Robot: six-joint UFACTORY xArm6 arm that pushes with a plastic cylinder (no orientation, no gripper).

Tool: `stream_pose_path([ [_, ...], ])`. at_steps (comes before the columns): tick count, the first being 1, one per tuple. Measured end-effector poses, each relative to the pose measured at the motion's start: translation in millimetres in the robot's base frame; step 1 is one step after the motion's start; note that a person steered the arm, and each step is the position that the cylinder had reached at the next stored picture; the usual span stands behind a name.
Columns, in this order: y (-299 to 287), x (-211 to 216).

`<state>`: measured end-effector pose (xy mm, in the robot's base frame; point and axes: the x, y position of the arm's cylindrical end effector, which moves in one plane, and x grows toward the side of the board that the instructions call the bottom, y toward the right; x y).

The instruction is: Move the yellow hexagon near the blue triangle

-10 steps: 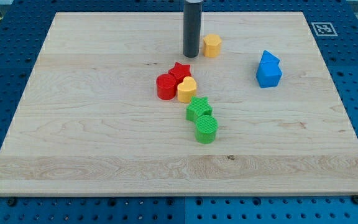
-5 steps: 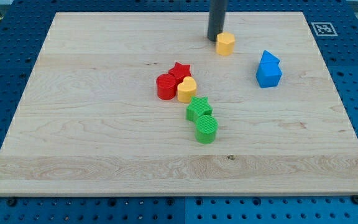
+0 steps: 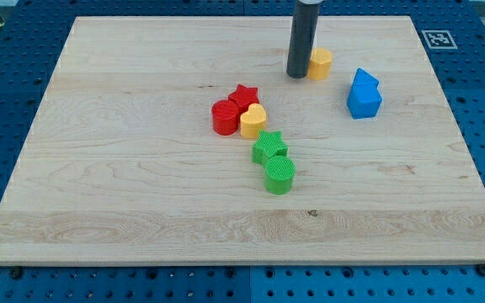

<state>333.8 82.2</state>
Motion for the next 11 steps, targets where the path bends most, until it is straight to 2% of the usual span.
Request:
stream_pose_path([
  [3,26,-2],
  [7,39,-35],
  [8,36,-61],
  [9,58,-60],
  [11,59,-56],
])
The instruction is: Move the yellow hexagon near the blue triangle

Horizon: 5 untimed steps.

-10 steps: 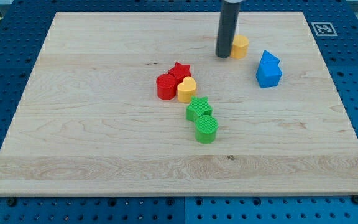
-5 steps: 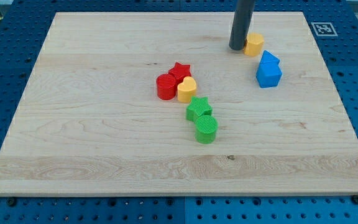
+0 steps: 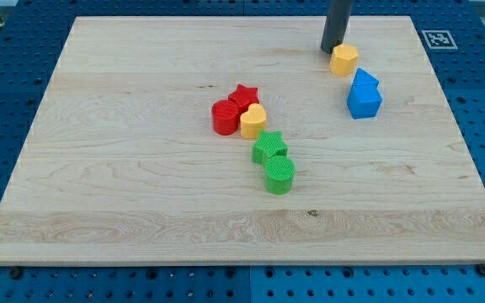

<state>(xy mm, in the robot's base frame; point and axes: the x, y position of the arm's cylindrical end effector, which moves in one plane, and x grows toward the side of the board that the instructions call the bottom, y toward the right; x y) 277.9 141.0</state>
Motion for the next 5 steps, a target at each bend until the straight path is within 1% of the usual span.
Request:
stream_pose_path([
  [1,9,0],
  [5,14,17],
])
